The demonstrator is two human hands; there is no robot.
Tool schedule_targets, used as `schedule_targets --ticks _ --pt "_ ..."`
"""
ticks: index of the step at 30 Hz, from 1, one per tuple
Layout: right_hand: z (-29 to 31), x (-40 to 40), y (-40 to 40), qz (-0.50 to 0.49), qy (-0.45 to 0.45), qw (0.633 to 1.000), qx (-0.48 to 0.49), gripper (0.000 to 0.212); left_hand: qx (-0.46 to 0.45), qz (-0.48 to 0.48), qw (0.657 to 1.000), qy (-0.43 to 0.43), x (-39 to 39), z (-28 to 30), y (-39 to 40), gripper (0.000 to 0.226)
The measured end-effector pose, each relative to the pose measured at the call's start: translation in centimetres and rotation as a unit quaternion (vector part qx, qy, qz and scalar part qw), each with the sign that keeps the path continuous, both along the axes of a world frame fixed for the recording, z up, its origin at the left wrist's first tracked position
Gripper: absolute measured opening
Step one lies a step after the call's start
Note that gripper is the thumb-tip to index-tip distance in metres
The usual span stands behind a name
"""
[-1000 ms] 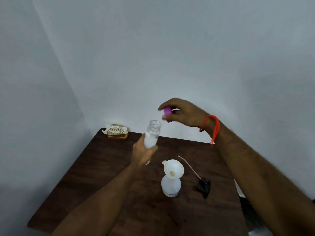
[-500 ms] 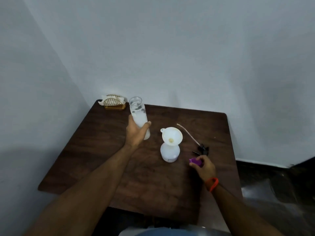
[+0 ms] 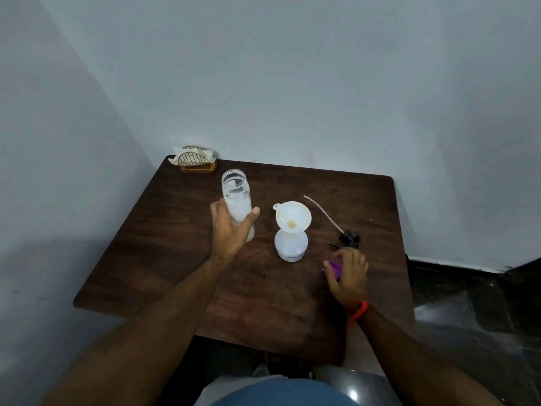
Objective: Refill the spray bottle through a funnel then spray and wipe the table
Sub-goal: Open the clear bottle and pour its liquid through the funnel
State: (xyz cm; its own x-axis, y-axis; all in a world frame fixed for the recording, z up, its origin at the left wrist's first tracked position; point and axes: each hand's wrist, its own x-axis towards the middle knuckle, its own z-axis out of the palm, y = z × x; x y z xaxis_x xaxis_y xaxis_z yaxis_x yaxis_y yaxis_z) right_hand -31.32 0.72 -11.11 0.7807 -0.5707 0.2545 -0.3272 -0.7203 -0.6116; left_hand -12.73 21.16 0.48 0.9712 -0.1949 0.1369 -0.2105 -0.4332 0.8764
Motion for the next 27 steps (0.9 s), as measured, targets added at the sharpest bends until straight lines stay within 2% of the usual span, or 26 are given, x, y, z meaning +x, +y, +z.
schedule_targets --ticks 3,6,8,10,13,16,19,23,25,27 --pt "5.9 3.2 0.6 0.033 -0.184 0.982 0.002 0.027 -0.017 0.015 0.999 -0.048 0.1 1.7 -1.2 0.063" --pt "13.5 7.4 1.6 0.116 -0.255 0.956 0.086 0.048 -0.035 0.032 0.995 -0.088 0.8 3.6 -3.0 0.067" --pt "18.0 10.0 2.3 0.161 -0.249 0.946 0.133 0.064 -0.034 0.026 0.992 -0.117 1.2 5.2 -4.2 0.070" --pt "21.3 12.1 2.9 0.191 -0.214 0.942 0.173 0.070 -0.025 -0.002 0.989 -0.145 1.3 7.0 -5.4 0.066" --pt "24.0 14.2 2.6 0.223 -0.185 0.934 0.208 0.060 -0.036 -0.052 0.981 -0.185 1.0 9.2 -7.4 0.049" --pt "25.1 15.0 1.6 0.218 -0.210 0.928 0.218 0.052 -0.071 -0.099 0.969 -0.217 1.1 10.6 -9.3 0.041" --pt "25.2 15.1 -0.1 0.191 -0.232 0.925 0.232 0.052 -0.043 -0.141 0.971 -0.186 1.9 11.3 -11.1 0.050" --pt "25.1 14.2 -2.4 0.157 -0.233 0.934 0.222 0.053 0.017 -0.205 0.973 -0.105 2.6 10.9 -11.8 0.093" --pt "24.9 13.3 -3.6 0.141 -0.235 0.939 0.209 0.054 0.009 -0.228 0.971 -0.078 2.8 9.3 -10.5 0.091" --pt "24.6 12.3 -5.2 0.133 -0.226 0.946 0.190 0.058 -0.050 -0.218 0.972 -0.068 2.8 7.2 -8.3 0.079"
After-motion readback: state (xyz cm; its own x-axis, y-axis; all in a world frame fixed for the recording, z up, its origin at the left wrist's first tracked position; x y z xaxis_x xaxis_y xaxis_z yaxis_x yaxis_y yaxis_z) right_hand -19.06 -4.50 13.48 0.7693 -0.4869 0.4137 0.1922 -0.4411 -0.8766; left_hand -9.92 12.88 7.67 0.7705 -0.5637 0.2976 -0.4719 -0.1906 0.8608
